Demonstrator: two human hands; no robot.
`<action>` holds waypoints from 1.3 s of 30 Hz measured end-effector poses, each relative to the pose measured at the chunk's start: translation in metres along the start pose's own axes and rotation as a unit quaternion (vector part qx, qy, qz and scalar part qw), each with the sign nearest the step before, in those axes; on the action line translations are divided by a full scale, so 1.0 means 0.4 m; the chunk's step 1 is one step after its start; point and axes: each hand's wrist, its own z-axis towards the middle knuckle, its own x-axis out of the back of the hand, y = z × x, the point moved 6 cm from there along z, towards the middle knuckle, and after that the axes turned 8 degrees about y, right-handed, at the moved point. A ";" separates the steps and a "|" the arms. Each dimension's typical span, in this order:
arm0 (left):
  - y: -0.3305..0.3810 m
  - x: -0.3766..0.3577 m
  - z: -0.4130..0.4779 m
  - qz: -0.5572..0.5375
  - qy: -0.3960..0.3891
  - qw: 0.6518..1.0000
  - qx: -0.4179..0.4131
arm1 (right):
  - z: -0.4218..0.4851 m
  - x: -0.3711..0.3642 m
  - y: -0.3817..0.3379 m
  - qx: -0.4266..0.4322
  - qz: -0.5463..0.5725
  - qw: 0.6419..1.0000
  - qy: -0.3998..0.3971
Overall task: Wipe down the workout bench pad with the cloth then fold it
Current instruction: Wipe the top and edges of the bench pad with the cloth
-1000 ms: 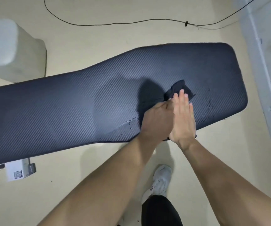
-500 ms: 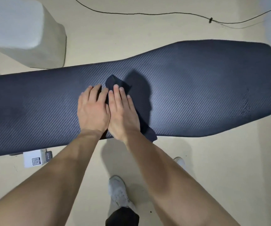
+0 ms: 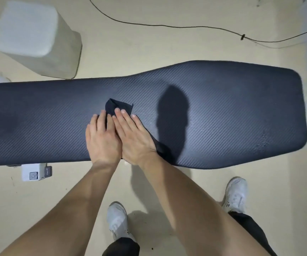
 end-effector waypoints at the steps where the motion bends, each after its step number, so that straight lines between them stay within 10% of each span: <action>1: 0.041 -0.003 -0.021 -0.005 -0.004 1.000 0.004 | -0.027 0.003 0.035 0.007 -0.006 1.000 0.000; 15: 1.034 -0.092 -0.162 -0.062 -0.065 0.981 -0.173 | -0.505 0.038 0.903 -0.134 -0.006 0.991 0.016; 22: 1.254 -0.111 -0.013 -0.085 -0.071 0.970 -0.214 | -0.469 0.088 1.148 -0.213 0.031 0.975 0.045; 29: 0.889 -0.098 0.130 -0.089 -0.051 0.992 -0.070 | -0.200 0.146 1.116 -0.183 0.046 0.980 0.057; 39: 0.168 -0.058 0.021 -0.043 -0.011 0.993 0.107 | 0.154 0.093 0.366 0.025 0.060 0.998 0.014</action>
